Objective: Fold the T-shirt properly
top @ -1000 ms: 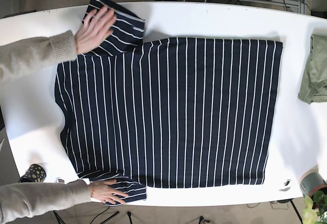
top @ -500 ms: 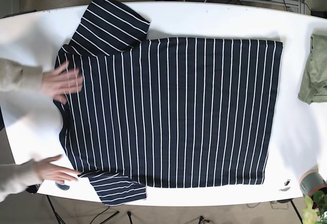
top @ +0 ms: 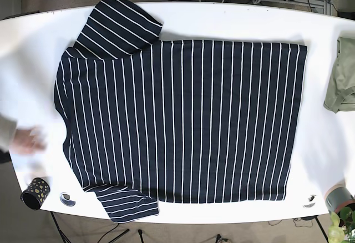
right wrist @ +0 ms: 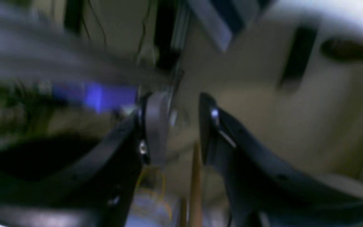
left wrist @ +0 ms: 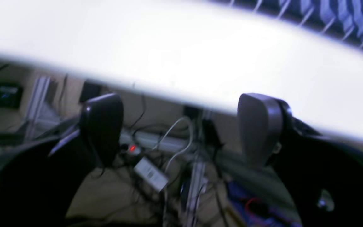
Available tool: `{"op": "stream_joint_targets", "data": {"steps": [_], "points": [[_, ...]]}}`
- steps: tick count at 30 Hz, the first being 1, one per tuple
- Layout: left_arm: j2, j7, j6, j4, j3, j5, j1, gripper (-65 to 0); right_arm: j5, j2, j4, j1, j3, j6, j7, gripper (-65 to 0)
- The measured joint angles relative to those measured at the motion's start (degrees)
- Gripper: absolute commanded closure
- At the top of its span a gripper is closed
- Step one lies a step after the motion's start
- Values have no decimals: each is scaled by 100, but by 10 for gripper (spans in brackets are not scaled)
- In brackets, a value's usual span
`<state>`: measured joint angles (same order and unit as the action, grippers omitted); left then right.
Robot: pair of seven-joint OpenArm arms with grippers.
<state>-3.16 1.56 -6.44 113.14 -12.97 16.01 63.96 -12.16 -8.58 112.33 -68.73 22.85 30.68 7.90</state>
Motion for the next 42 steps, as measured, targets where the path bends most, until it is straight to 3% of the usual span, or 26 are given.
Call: {"op": "stream_joint_targets", "data": {"steps": [7, 11, 15, 18, 20, 22, 25, 29, 32, 35, 42], "points": [[-15, 2, 0, 28, 7, 61, -603, -524, -319, 4, 133, 632, 315, 9, 118, -173], [-13, 11, 2, 31, 4, 61, -866, -524, -411, 33, 127, 1108, 509, 299, 216, -225], [-13, 9, 0, 31, 33, 61, -1099, -526, -787, 50, 120, 1672, 872, 422, 1169, -342], [-11, 20, 2, 20, 37, 61, -1161, -529, -1130, 46, 118, 2059, 1270, 579, 1762, -350], [-11, 9, 0, 20, 37, 63, -1163, -529, -1438, 37, 118, 2330, 1617, 887, 2323, -352], [-13, 28, 0, 20, 24, 175, -1156, -531, -1679, 52, 70, 2568, 1904, 975, 2855, -354], [55, 24, 4, 11, 11, 496, -1161, -531, -1805, 61, -46, 3032, 2385, 918, 3729, -354], [516, 22, 9, -2, 46, 1021, -1167, -526, -1812, 28, -319, 3633, 2822, 901, 4948, -354], [693, 7, 31, -7, 26, 1421, -1167, -525, -1928, 52, -527, 3877, 3045, 903, 5543, -354], [780, 7, 22, -7, 13, 1585, -1161, -525, -1902, 46, -636, 3919, 3115, 901, 5821, -354], [831, 13, 26, -42, 4, 1580, -1161, -525, -1945, 107, -671, 3932, 2743, 903, 5827, -352]]}}
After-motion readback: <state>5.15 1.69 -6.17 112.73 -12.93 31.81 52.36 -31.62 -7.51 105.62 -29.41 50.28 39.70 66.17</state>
